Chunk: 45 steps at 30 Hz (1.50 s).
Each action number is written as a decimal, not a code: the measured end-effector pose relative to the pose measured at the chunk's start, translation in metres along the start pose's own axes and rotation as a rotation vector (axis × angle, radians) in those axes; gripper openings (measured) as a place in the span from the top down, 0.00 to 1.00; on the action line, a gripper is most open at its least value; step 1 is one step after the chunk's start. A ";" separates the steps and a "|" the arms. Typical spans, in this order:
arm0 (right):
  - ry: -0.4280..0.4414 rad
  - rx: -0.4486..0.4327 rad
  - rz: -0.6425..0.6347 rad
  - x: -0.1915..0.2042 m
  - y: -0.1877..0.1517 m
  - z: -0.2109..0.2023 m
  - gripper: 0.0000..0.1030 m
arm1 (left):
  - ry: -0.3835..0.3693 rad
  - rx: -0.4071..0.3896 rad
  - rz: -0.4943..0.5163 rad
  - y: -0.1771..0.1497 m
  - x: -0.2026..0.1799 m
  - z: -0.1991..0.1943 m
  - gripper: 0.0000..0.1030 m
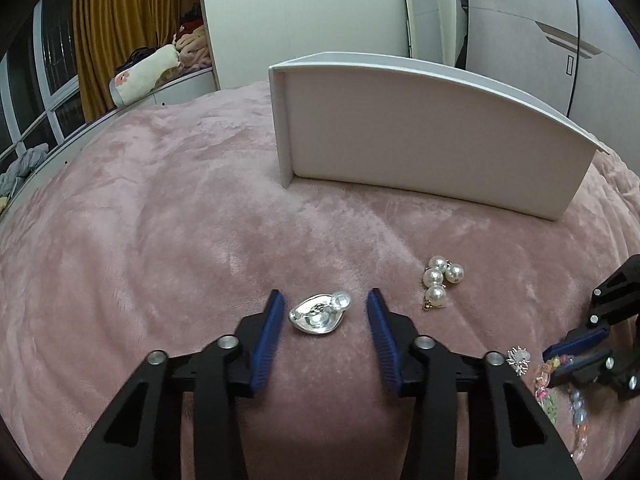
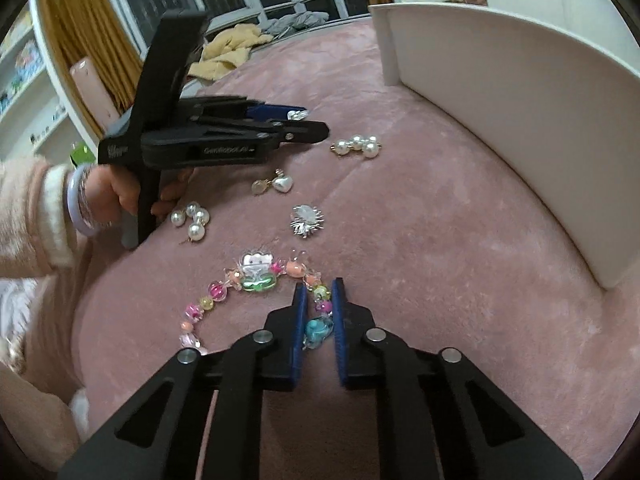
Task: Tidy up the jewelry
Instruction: 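Grasp the silver heart pendant with the left tool while the right tool grasps the colorful bracelet, then lift the silver pendant with the left tool while the right tool lifts the colorful bracelet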
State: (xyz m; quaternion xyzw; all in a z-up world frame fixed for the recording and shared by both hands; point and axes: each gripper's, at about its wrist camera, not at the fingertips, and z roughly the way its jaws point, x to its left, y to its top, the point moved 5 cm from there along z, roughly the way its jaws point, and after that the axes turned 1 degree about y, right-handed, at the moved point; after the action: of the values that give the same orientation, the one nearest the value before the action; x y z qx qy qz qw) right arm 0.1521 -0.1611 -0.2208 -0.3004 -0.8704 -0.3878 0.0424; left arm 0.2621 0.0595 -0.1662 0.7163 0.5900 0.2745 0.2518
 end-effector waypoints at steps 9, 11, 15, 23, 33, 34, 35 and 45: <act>-0.007 -0.004 -0.010 0.010 -0.003 -0.016 0.87 | 0.002 -0.015 -0.007 0.003 -0.003 -0.009 0.70; -0.011 -0.006 -0.012 0.011 -0.004 -0.019 0.87 | 0.005 -0.019 -0.013 0.004 -0.003 -0.011 0.70; -0.020 -0.016 -0.024 0.016 -0.002 -0.027 0.87 | -0.001 -0.027 -0.032 0.006 -0.006 -0.020 0.70; -0.026 -0.047 -0.082 0.038 0.013 -0.041 0.87 | -0.003 -0.075 0.007 0.017 -0.020 -0.049 0.70; -0.030 -0.089 -0.110 0.057 0.031 -0.054 0.89 | 0.037 -0.130 -0.003 0.027 -0.012 -0.090 0.70; -0.032 -0.093 -0.120 0.060 0.032 -0.055 0.89 | 0.040 -0.133 -0.004 0.028 -0.012 -0.093 0.70; -0.035 -0.095 -0.129 0.062 0.033 -0.057 0.89 | 0.044 -0.139 -0.005 0.028 -0.011 -0.097 0.70; -0.056 -0.156 -0.132 0.067 0.050 -0.083 0.89 | 0.048 -0.181 -0.021 0.033 -0.005 -0.121 0.70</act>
State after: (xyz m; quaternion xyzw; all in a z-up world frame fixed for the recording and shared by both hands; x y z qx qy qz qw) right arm 0.1125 -0.1607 -0.1095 -0.2557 -0.8563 -0.4477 -0.0311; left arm 0.2012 0.0534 -0.0564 0.6777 0.5759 0.3414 0.3041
